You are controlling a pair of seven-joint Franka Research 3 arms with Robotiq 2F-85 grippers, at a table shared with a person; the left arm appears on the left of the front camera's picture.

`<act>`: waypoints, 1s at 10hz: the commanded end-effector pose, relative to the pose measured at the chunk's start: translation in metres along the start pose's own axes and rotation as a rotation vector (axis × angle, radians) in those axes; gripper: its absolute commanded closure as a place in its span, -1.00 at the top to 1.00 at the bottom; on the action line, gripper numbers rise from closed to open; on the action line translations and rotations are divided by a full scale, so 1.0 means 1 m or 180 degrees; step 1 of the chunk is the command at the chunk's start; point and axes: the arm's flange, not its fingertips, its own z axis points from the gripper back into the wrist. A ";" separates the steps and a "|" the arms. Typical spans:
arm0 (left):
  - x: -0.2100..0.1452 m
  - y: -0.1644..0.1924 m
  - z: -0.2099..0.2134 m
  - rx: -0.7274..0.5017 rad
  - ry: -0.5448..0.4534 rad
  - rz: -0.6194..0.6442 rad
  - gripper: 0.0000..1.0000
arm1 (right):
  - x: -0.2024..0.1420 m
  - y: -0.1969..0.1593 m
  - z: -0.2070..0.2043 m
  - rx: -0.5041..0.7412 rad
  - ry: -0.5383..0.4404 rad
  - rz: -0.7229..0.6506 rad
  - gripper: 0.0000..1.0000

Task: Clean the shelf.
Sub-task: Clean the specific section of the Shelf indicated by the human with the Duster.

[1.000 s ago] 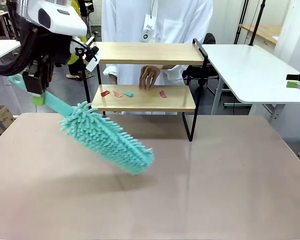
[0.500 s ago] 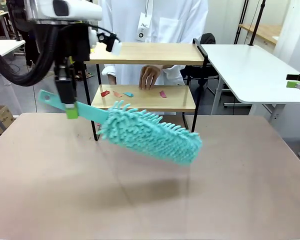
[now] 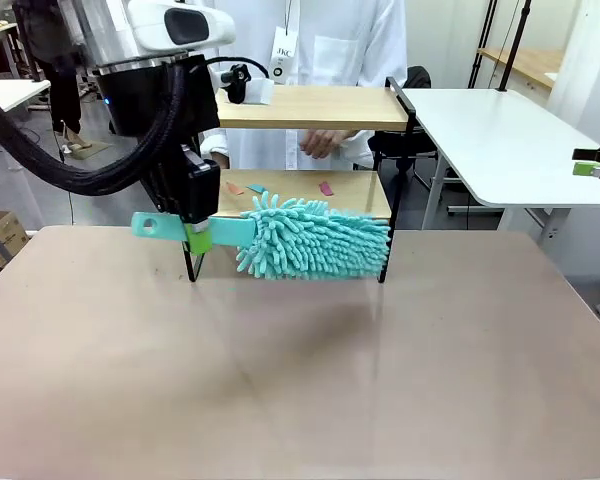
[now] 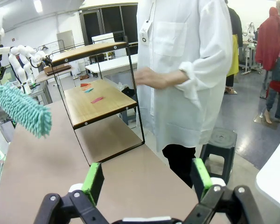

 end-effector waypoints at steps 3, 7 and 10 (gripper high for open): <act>0.004 -0.034 -0.005 0.0159 -0.0626 0.0499 -0.74 | 0.003 0.002 -0.002 0.0007 -0.0010 0.0011 1.00; 0.053 -0.058 -0.023 0.0194 -0.0889 0.0703 -0.74 | 0.003 0.002 -0.002 0.0007 -0.0010 0.0011 1.00; 0.099 -0.082 -0.049 0.0290 -0.1080 0.0874 -0.74 | 0.003 0.002 -0.002 0.0007 -0.0010 0.0011 1.00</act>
